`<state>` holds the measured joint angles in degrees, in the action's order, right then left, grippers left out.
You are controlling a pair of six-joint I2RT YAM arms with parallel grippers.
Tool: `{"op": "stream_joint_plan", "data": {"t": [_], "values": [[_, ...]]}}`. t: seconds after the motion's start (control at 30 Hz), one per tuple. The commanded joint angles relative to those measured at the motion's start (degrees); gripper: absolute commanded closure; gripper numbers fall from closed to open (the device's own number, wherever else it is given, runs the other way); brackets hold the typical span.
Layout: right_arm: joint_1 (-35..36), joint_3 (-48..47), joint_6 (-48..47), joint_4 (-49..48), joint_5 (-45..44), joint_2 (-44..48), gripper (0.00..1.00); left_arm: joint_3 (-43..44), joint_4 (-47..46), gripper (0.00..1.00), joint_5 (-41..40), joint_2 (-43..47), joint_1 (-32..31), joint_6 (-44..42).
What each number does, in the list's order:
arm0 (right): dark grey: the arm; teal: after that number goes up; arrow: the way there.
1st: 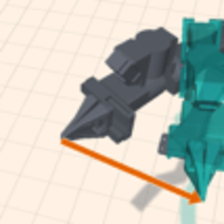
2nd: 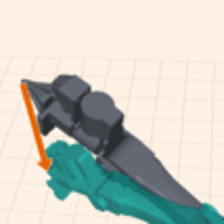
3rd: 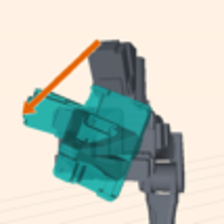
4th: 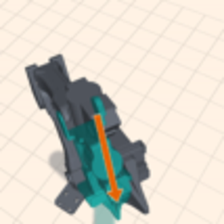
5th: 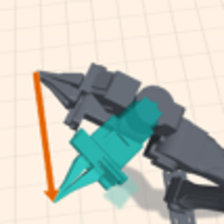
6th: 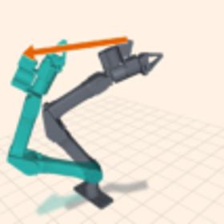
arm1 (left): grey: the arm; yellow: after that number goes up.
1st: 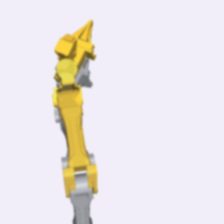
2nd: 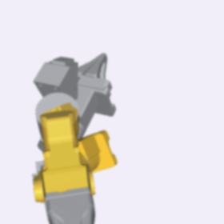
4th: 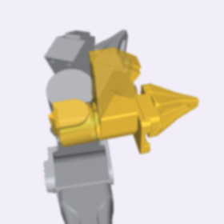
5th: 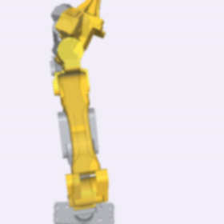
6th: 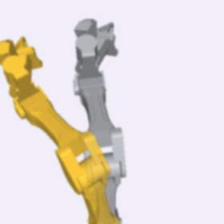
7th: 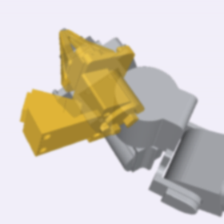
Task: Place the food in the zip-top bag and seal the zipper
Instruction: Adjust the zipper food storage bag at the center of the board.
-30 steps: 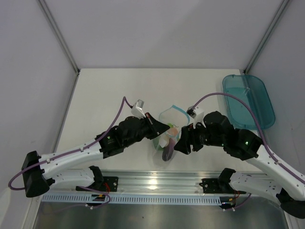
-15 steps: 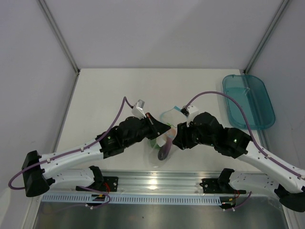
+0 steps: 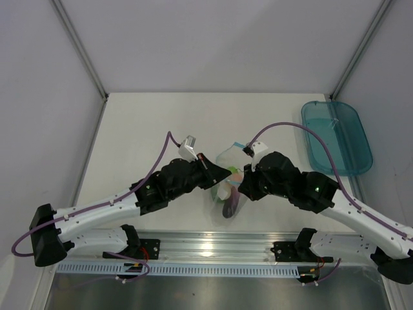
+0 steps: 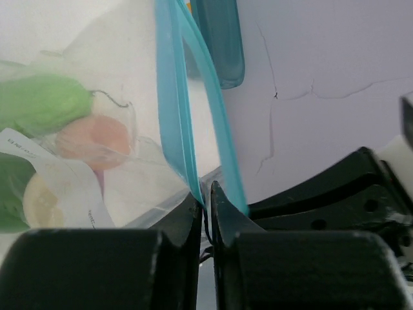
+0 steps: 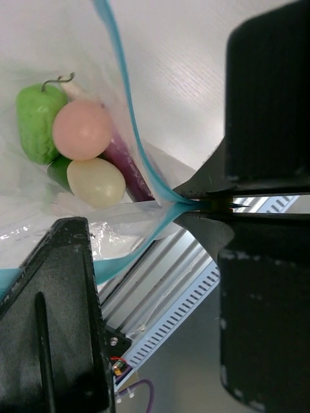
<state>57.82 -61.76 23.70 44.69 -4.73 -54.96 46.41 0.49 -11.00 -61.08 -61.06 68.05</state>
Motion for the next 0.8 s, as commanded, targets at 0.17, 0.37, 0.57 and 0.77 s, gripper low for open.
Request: {"op": "stream_joint_plan", "data": {"t": [0.17, 0.37, 0.57, 0.77], "values": [[0.36, -12.42, -9.19, 12.78, 3.49, -2.43, 1.0, 0.42, 3.98, 0.32, -4.37, 4.3, -0.55, -4.5], [0.36, -12.86, -13.94, 17.27, 6.12, -1.91, 1.0, 4.74, 18.28, 0.21, -13.86, 9.38, -0.55, -11.44], [0.54, -13.56, -18.07, 18.5, 11.23, -0.41, 1.0, 6.85, 24.04, 0.2, -19.5, 14.66, -0.55, -20.98], [0.62, -16.38, -20.8, 21.32, 15.01, -1.2, 1.0, 1.93, 2.43, 0.24, -2.4, 22.23, -0.55, -45.5]]}}
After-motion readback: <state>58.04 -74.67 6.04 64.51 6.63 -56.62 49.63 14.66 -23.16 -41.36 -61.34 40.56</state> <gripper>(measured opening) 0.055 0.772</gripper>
